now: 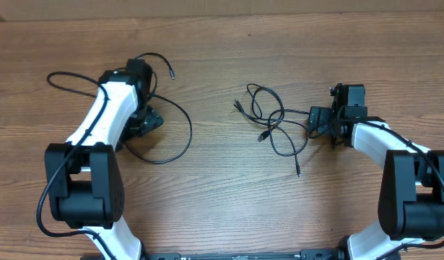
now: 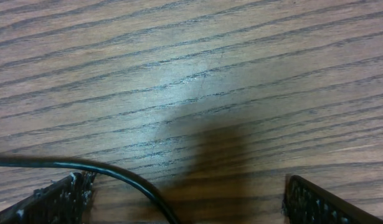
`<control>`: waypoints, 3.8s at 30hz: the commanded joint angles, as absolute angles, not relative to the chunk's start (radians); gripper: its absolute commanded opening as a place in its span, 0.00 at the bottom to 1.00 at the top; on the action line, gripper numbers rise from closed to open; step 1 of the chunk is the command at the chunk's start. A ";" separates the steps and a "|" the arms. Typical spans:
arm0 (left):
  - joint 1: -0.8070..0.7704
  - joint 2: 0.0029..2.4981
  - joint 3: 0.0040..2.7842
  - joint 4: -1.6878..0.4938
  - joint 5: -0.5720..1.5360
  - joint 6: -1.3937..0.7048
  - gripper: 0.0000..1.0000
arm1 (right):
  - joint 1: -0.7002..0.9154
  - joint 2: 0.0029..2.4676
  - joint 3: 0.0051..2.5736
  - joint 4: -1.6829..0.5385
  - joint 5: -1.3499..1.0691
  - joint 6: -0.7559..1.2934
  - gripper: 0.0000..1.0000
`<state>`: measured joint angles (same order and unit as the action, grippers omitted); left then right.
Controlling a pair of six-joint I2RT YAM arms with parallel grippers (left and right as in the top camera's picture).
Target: Untangle cables
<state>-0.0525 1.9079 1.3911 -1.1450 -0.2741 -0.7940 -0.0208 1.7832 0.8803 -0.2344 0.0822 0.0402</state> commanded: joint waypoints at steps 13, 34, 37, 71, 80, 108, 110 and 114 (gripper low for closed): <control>0.052 1.910 1.063 -0.630 -0.039 -0.820 0.15 | -0.022 1.816 0.849 -0.247 0.064 0.030 1.00; 0.132 1.870 1.381 -0.644 -0.043 -0.372 0.04 | -0.022 1.816 0.849 -0.247 -0.028 0.030 1.00; 0.207 1.864 1.579 -0.865 -0.115 -0.397 0.04 | -0.022 1.816 0.849 -0.245 -0.028 0.030 1.00; 0.713 1.862 2.416 -1.502 -0.134 -0.926 0.04 | -0.022 1.816 0.849 -0.203 -0.028 0.030 1.00; 0.552 1.866 2.412 -1.529 0.078 -1.038 0.04 | -0.022 1.816 0.849 -0.203 -0.028 0.030 1.00; 0.168 2.532 2.408 -1.538 -0.403 -1.075 0.89 | -0.022 1.816 0.849 -0.203 -0.028 0.030 1.00; 0.181 2.530 2.413 -1.536 -0.385 -1.003 1.00 | -0.022 1.816 0.849 -0.203 -0.028 0.030 1.00; 0.217 2.508 2.465 -1.613 -0.265 -0.894 1.00 | -0.022 1.816 0.849 -0.203 -0.028 0.030 1.00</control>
